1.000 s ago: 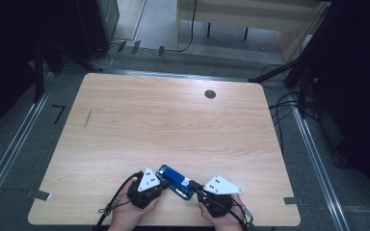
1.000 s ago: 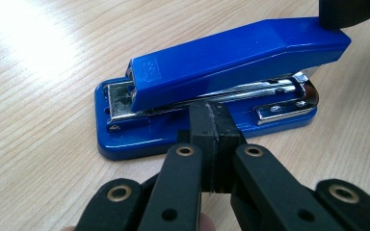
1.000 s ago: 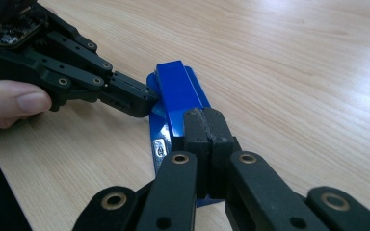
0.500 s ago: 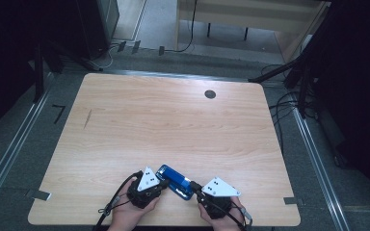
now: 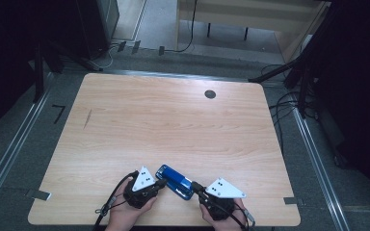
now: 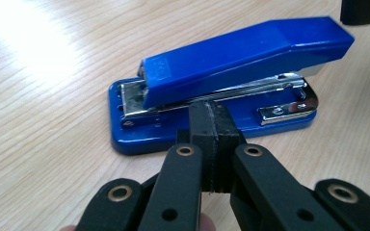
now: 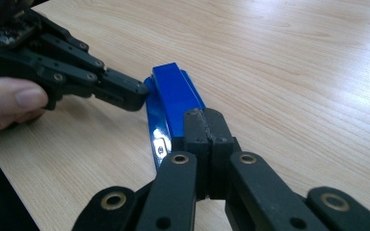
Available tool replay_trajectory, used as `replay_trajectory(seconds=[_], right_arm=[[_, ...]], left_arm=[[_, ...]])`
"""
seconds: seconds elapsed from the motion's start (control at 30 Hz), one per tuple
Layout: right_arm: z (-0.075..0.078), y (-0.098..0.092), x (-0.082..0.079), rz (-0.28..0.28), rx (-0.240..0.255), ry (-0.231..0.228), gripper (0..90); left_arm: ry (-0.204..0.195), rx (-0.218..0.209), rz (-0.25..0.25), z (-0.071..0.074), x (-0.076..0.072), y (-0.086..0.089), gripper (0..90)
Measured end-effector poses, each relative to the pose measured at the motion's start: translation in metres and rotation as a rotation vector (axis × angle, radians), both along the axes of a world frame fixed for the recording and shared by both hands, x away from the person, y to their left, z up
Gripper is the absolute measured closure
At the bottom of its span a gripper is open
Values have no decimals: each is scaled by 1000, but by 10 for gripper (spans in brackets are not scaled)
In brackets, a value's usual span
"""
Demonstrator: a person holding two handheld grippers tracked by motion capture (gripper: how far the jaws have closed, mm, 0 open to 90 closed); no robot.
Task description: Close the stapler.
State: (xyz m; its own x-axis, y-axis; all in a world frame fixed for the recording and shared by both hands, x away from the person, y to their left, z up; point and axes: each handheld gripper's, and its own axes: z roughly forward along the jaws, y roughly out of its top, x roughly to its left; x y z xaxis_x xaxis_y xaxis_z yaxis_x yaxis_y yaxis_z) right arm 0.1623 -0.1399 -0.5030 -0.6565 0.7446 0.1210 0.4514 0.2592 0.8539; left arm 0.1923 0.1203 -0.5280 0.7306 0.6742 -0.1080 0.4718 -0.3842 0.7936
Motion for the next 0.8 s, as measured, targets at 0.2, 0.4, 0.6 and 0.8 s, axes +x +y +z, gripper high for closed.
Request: replay_trajectory(seconds=[0.2,0.4,0.6,0.8], right_arm=[[-1,1,-2,2,1,6,900],[-1,2,-4,-2,-7,-7,900],[-1,3,-7,3,-6,-7,900],[-2,3,-8,5,3,-4,900]], left_arm=[[-25,-17,69,7,2,29,900],[-9,-74,176,6,6,66,900],[-58,-93,240,8,7,94,784],[-92,-102,335,11,11,124,623]])
